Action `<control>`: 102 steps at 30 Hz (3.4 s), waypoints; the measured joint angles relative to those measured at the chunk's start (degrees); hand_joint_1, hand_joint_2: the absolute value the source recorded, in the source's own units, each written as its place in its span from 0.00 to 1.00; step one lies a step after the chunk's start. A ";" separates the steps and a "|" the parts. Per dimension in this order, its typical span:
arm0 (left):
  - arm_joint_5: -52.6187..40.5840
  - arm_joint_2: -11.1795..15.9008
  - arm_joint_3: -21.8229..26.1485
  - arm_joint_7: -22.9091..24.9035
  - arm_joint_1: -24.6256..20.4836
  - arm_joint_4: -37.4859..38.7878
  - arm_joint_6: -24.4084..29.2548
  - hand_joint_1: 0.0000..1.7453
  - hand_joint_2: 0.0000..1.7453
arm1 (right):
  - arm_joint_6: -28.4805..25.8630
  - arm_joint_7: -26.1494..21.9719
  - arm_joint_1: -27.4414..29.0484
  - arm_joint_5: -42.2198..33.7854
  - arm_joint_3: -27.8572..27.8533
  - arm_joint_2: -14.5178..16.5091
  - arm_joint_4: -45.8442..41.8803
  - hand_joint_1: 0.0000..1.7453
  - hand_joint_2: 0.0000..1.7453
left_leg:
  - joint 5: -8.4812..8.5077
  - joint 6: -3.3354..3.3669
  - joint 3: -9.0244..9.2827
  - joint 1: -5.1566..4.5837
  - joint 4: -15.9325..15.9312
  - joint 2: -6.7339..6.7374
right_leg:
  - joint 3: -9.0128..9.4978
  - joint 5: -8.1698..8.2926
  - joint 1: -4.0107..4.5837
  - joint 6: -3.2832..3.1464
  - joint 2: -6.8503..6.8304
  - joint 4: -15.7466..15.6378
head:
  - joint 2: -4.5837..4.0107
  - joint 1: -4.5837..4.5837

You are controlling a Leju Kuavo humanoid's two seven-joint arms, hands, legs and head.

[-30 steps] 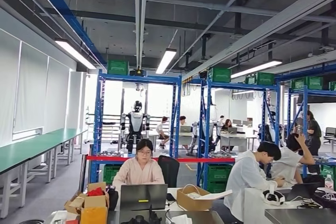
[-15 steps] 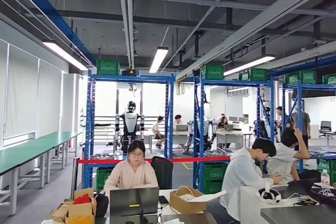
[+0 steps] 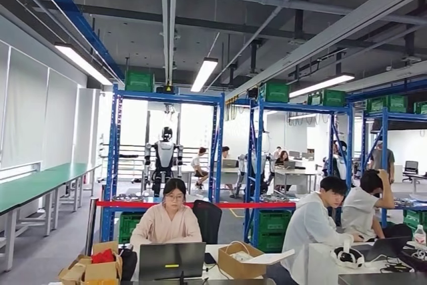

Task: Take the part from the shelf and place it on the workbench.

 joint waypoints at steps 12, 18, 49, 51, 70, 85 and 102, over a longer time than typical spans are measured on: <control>-0.02 -0.31 -0.01 -0.13 -0.22 0.02 0.00 0.00 1.00 | 0.28 -0.05 -0.21 0.13 -0.29 -0.43 0.15 1.00 1.00 | -3.81 -1.60 5.79 -0.06 -0.51 0.06 | -0.24 8.58 0.97 -2.84 -0.44 -10.64 | 0.01 -0.03; -0.08 -0.25 -0.03 -0.19 -0.30 0.02 -0.03 0.00 1.00 | 0.48 -0.04 -0.35 0.17 -0.23 -0.37 0.34 1.00 1.00 | -8.41 -2.34 -4.16 -0.12 13.34 0.04 | 3.23 6.71 0.68 -3.53 -0.13 -11.76 | 0.00 -0.02; -0.20 -0.58 -0.03 -0.85 -0.71 0.04 -0.05 0.00 1.00 | -0.15 -0.72 -2.17 2.72 -0.04 -0.91 1.32 1.00 1.00 | -7.15 -2.40 -4.63 0.15 12.84 -0.99 | 3.78 6.67 0.58 -3.60 0.88 -12.27 | 0.07 0.00; -0.20 -0.56 -0.02 -0.85 -0.50 0.04 -0.03 0.00 1.00 | -0.15 -0.72 -2.09 2.67 0.03 -0.91 1.52 1.00 1.00 | -3.95 -2.82 -5.67 0.23 11.32 -0.89 | 4.90 5.76 0.50 -3.44 0.93 -12.19 | 0.06 0.00; -0.50 -0.88 -0.01 0.88 -0.54 0.04 0.35 0.00 1.00 | -0.80 -0.95 -5.05 2.75 -2.34 -1.07 -2.79 1.00 1.00 | 0.97 -0.78 -1.03 -0.07 0.13 -0.50 | 0.71 6.66 0.31 -1.25 -0.15 -8.54 | 0.02 -0.07; -4.09 -0.98 -2.68 2.37 -3.16 0.04 -0.44 0.00 1.00 | -19.22 4.40 -28.60 25.55 -5.33 3.73 23.26 1.00 1.00 | 1.10 -2.63 -1.67 0.11 1.56 -0.27 | 1.45 6.88 0.48 -2.25 -0.25 -10.00 | 0.00 -0.05; -3.05 -1.15 -5.29 2.63 -2.82 0.06 -0.13 0.00 1.00 | -43.52 25.11 -39.62 77.04 -7.17 5.84 53.81 1.00 1.00 | 0.57 -1.14 -0.67 0.01 -0.02 -0.50 | -0.85 8.56 0.96 -2.05 -0.41 -9.01 | 0.02 -0.08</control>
